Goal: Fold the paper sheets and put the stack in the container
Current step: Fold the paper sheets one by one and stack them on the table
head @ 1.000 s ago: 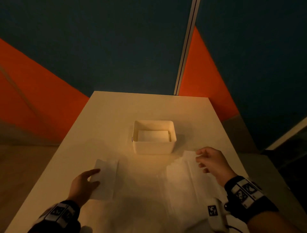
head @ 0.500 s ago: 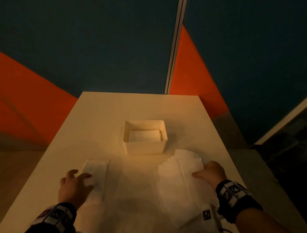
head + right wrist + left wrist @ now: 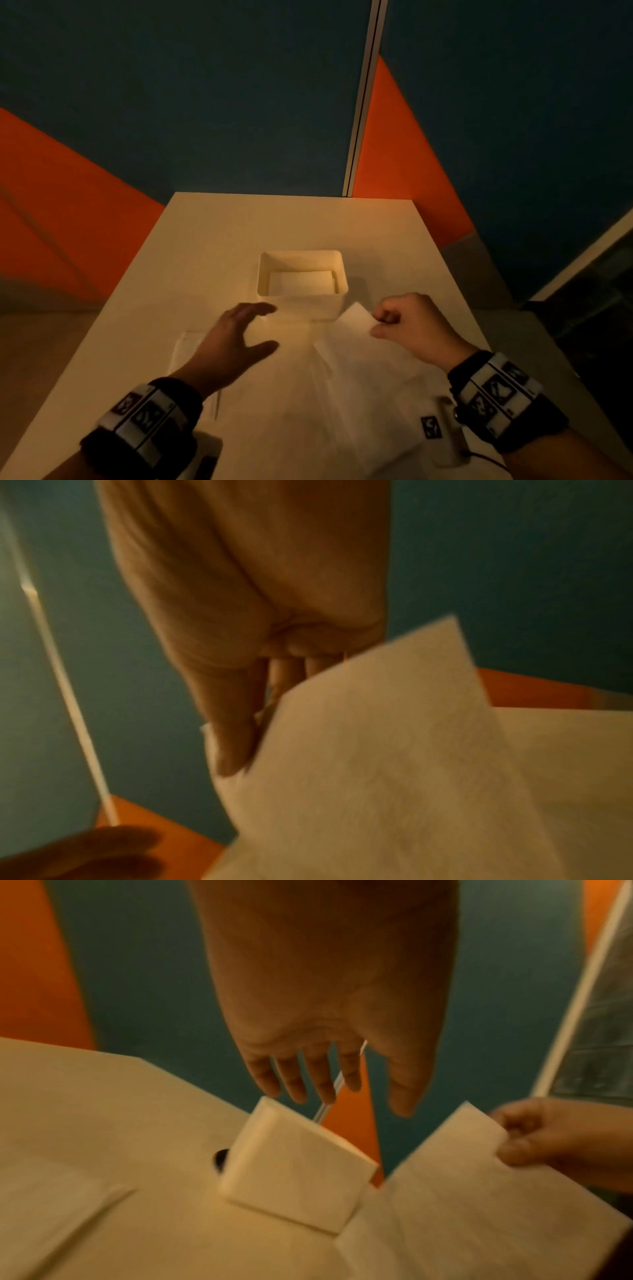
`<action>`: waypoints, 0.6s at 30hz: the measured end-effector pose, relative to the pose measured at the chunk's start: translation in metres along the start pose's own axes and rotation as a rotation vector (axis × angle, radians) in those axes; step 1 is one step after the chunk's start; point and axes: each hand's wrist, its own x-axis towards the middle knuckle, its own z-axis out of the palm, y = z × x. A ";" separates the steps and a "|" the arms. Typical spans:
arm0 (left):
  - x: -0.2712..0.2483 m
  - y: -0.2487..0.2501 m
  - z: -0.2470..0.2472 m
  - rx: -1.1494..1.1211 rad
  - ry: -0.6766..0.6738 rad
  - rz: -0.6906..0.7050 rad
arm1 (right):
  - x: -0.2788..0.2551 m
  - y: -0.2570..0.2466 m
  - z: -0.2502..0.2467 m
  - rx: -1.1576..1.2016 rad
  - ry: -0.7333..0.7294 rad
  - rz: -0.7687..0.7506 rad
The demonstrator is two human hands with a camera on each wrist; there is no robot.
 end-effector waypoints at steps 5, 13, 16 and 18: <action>0.005 0.050 0.003 -0.225 -0.254 0.212 | 0.000 -0.052 -0.017 0.098 -0.286 -0.225; 0.001 0.078 -0.010 -0.926 -0.045 -0.138 | -0.001 -0.048 -0.037 0.764 -0.131 -0.062; 0.003 0.082 -0.017 -1.047 0.011 -0.154 | -0.005 -0.034 -0.025 0.835 -0.211 0.035; 0.005 0.083 -0.017 -1.090 0.006 -0.161 | -0.007 -0.034 -0.014 0.851 -0.160 0.060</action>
